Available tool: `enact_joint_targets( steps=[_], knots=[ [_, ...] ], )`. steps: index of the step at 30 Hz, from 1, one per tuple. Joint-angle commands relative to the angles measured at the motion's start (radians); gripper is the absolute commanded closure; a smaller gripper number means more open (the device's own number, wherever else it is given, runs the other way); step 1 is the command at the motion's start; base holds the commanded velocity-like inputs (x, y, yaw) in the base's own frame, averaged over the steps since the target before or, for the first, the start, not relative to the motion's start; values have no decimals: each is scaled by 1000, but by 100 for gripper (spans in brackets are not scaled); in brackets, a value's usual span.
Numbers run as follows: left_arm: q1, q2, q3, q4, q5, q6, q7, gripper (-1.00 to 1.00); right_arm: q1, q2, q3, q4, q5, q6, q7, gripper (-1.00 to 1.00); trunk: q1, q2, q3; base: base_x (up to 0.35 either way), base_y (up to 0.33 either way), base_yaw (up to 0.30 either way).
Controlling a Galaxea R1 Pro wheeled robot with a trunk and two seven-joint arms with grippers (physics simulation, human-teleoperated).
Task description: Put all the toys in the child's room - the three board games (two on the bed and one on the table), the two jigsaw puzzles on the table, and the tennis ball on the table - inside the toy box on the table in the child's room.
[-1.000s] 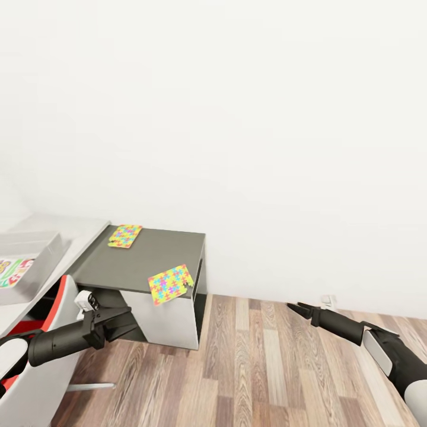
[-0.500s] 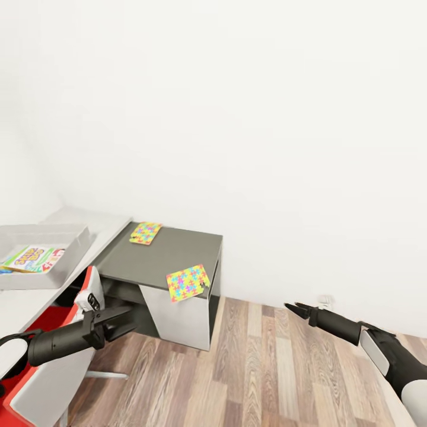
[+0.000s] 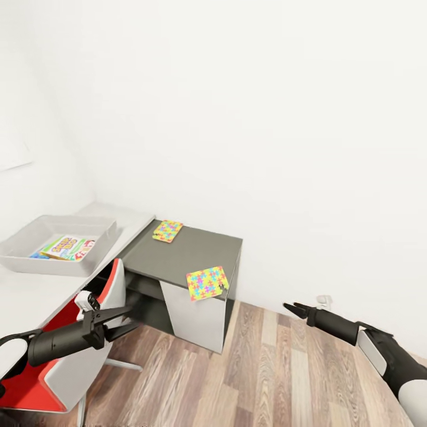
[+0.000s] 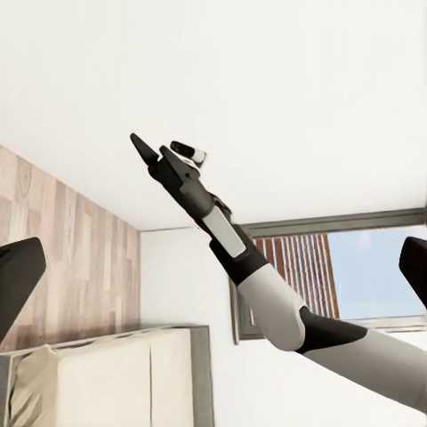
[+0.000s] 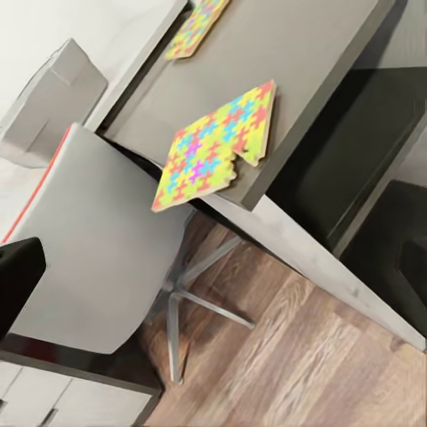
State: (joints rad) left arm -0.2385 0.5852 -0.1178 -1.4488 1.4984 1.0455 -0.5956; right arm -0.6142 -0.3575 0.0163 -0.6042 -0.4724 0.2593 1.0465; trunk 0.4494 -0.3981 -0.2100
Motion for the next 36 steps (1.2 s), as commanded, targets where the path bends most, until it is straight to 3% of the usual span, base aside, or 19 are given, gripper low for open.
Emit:
enact_joint_targets(
  steps=[1, 11, 17, 26, 31, 36],
  knots=[
    [-1, 1, -2, 1, -3, 2, -6, -100, 0, 2, 1, 0, -9, 11, 1, -100, 1, -2, -1, 0, 0, 243],
    [-1, 1, -2, 1, -3, 2, -6, -100, 0, 11, -12, 4, -19, 15, -40, -100, 1, -2, 4, 0, 0, 149],
    [-1, 1, -2, 1, -3, 2, -7, -100, 0, 11, -53, 6, -91, 23, -108, -100, 1, -2, 4, 0, 0, 14],
    [-1, 1, -1, 1, -3, 2, -7, -100, 0, 13, -66, 10, -175, 23, -132, -100, 1, -2, 4, 0, 0, 1],
    [-1, 1, 0, 1, -3, 2, -7, -100, -1, 63, -66, 10, -241, 26, -171, -100, 1, -2, 4, 0, 0, 0],
    [-1, 5, 1, 2, -3, 2, -9, -100, -1, 154, -67, 7, -269, 55, -264, -100, 1, -2, 4, 0, 0, 0]
  ],
)
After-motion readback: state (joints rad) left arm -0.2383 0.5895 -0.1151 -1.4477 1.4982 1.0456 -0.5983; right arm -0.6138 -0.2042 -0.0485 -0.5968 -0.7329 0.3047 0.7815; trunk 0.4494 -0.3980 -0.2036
